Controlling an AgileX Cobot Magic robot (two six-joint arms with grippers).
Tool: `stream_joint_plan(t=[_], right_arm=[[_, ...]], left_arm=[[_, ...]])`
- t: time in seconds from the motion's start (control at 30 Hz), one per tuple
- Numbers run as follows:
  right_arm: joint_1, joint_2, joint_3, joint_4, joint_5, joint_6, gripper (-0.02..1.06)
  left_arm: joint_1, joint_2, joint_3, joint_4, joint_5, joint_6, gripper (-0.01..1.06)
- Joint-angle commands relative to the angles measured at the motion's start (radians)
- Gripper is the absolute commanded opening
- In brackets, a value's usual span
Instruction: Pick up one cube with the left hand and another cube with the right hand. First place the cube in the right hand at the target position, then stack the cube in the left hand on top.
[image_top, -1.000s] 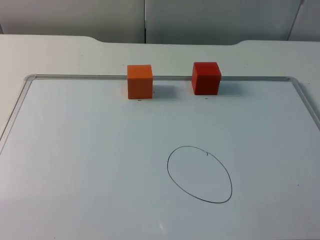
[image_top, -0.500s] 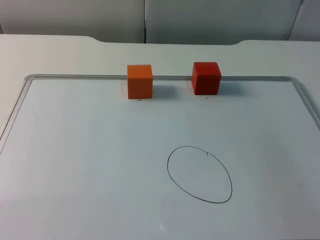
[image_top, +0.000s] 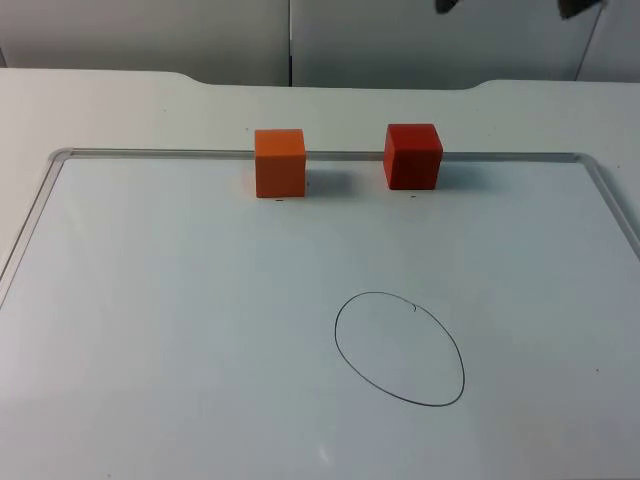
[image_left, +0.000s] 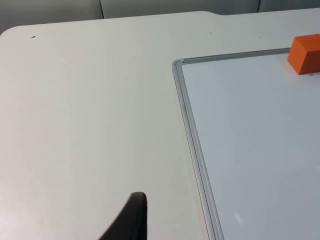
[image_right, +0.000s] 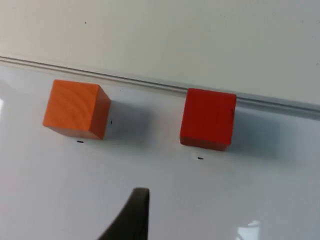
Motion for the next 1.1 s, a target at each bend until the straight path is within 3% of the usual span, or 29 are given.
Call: stream_joint_plan(t=[0.0,0.33,0.63,0.87,1.07], right_arm=[[0.003,0.066,-0.039,-0.018,-0.010,0.043,0.98],[0.003,0.277,-0.080,-0.014,-0.046,0.099,0.98],[0.003,0.370,-0.105,-0.067,-0.166,0.199,0.94],[0.003,0.452,-0.262,-0.076,-0.074,0.219,0.94],[0.003,0.563,-0.455,-0.081,0.098,0.219,0.93]], left_arm=[[0.005,-0.004,0.002,-0.002,-0.008,-0.005,1.04],[0.005,-0.004,0.002,-0.002,-0.008,-0.005,1.04],[0.005,-0.004,0.002,-0.002,-0.008,-0.005,1.04],[0.005,-0.004,0.002,-0.002,-0.008,-0.005,1.04],[0.005,-0.004,0.002,-0.002,-0.008,-0.005,1.04]])
